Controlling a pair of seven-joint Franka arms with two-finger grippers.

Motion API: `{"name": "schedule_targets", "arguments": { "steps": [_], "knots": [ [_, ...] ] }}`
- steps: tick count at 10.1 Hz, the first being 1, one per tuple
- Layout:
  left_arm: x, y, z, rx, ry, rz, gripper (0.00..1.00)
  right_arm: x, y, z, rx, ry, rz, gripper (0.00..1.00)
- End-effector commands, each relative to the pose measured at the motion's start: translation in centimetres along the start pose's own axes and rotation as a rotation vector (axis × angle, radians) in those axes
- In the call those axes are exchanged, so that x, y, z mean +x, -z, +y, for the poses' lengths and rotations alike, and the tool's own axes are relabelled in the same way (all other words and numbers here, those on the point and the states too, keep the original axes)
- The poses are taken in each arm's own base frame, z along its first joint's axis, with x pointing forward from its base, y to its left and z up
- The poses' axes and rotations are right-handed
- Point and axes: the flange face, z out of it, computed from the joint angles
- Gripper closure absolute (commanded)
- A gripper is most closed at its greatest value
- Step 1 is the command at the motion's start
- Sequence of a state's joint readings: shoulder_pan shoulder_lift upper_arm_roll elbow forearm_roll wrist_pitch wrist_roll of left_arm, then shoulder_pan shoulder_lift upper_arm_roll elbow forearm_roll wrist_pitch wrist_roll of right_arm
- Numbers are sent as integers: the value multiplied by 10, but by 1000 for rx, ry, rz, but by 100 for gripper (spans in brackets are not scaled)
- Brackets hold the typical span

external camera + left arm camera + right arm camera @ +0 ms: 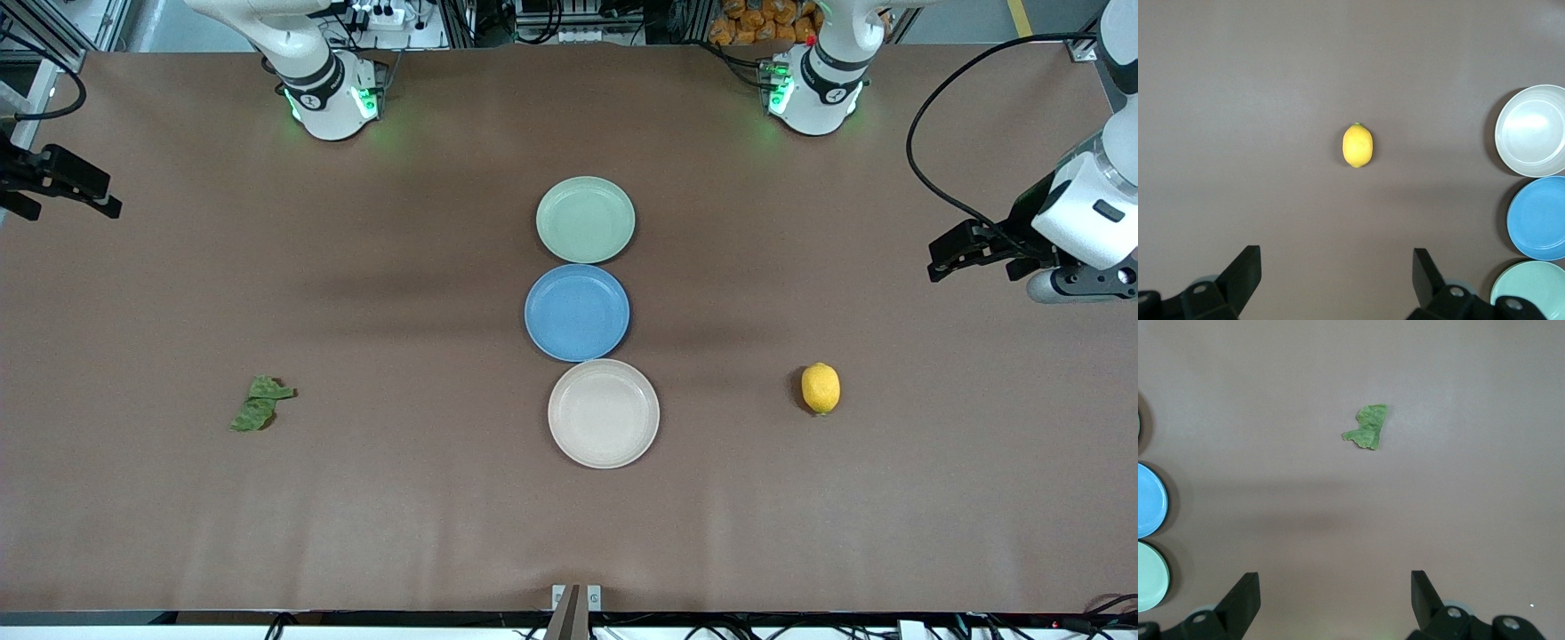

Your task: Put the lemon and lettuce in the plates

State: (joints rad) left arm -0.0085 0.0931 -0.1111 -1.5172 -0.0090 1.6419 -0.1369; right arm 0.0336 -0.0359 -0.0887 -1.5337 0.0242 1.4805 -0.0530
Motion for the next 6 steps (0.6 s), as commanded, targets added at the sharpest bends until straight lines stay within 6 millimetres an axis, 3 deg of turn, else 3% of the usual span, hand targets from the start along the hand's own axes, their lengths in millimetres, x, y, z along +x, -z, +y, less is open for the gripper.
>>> {"name": "schedule_targets", "arguments": {
  "steps": [1, 6],
  "knots": [
    [1, 1, -3, 24, -22, 4, 0, 6, -5, 3, 19, 2, -5, 0],
    [4, -4, -3, 23, -22, 2, 0, 30, -46, 4, 20, -1, -53, 0]
  ]
}}
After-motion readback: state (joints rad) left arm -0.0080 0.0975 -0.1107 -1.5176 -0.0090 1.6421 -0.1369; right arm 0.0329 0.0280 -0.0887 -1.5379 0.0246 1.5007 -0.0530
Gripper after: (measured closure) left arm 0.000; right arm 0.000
